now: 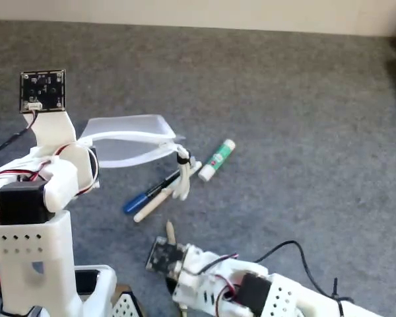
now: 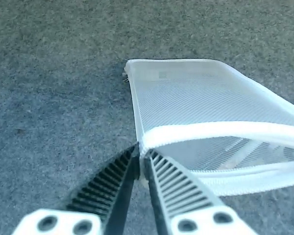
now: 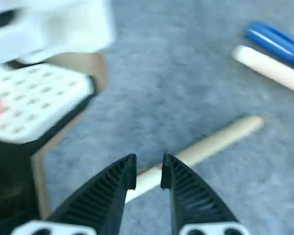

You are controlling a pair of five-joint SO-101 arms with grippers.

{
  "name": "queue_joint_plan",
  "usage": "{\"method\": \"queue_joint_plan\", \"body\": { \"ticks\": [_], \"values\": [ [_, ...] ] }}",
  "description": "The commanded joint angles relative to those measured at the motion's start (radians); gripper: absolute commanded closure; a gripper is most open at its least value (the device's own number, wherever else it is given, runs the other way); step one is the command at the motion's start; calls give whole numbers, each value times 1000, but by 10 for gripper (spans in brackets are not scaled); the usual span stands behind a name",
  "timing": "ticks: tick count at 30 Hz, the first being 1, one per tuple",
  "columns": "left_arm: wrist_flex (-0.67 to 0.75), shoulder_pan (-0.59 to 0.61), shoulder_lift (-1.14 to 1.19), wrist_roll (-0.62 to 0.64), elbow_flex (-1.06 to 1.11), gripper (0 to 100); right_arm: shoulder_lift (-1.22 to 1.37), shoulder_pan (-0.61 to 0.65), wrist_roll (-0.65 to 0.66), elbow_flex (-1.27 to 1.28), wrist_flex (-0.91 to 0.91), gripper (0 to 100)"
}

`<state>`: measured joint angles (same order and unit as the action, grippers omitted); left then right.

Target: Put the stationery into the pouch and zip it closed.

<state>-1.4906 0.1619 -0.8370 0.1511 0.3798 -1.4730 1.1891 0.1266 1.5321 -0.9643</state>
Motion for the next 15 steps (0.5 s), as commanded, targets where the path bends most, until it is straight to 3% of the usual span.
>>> {"method": "queue_joint_plan", "body": {
  "ticks": [1, 10, 15],
  "values": [
    [5, -13, 7, 14, -44, 993, -12, -76, 9, -124, 21, 917],
    [8, -13, 7, 14, -44, 993, -2, -222, -71, -183, 21, 917],
    [8, -13, 7, 14, -44, 993, -1, -240, -103, -185, 24, 917]
  ]
}}
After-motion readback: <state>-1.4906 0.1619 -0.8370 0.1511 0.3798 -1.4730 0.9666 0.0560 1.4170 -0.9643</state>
